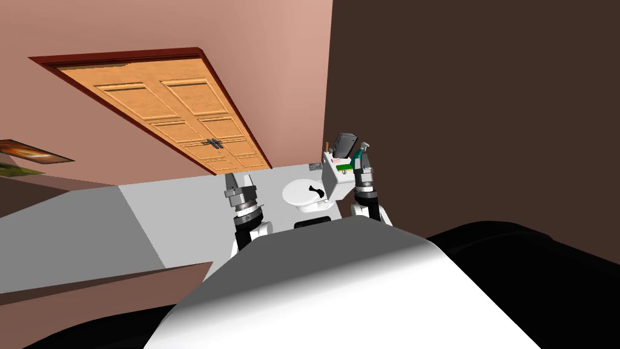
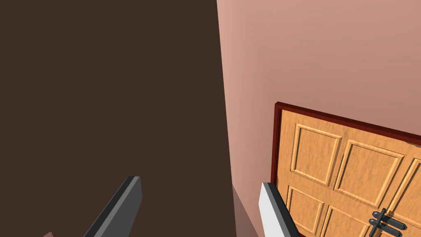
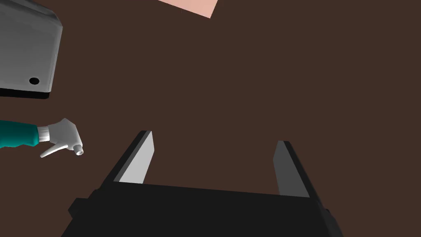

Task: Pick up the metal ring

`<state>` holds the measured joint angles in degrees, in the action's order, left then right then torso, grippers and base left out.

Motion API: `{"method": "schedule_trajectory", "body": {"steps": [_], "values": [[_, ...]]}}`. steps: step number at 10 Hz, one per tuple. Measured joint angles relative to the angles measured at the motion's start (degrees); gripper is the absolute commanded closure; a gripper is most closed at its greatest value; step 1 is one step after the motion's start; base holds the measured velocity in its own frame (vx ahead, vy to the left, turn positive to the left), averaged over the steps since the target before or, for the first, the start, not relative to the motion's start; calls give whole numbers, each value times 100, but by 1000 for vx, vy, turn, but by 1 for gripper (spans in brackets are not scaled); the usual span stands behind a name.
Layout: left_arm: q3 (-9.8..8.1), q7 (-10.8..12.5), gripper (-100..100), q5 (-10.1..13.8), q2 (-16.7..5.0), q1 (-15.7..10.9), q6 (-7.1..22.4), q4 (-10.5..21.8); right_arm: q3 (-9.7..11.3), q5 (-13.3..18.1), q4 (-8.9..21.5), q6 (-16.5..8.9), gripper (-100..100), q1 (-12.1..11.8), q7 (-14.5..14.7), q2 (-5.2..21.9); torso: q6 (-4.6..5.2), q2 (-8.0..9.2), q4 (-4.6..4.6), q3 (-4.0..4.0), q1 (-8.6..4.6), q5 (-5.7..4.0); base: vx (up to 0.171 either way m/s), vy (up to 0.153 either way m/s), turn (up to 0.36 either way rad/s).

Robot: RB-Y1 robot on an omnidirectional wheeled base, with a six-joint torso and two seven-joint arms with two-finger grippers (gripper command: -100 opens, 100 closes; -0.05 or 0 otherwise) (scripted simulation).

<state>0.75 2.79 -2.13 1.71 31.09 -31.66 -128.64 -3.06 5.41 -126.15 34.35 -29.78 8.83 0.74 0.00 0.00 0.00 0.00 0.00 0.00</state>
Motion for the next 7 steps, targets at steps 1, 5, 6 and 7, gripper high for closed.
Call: {"method": "schedule_trajectory", "body": {"steps": [1, 5, 6, 7], "values": [[0, 0, 0, 0, 0, 0, 0, 0, -20, 16, 11, 1, -100, -24, -2, 117, 0, -3, -1, -2, -1, 0, 24, 8, 25], [0, 0, 0, 0, 0, 0, 0, 0, -227, 167, 133, 2, -100, -224, -30, 797, 0, -17, -4, -10, 1, 0, 41, 10, 30], [0, 0, 0, 0, 0, 0, 0, 0, -250, 197, 171, 18, -100, -261, -29, 895, 0, -14, -3, -9, 2, 0, 34, 8, 31], [0, 0, 0, 0, 0, 0, 0, 0, -295, 243, 231, 47, -100, -317, -25, 1047, 0, -13, -3, -8, 0, 0, 57, 13, 51]]}}
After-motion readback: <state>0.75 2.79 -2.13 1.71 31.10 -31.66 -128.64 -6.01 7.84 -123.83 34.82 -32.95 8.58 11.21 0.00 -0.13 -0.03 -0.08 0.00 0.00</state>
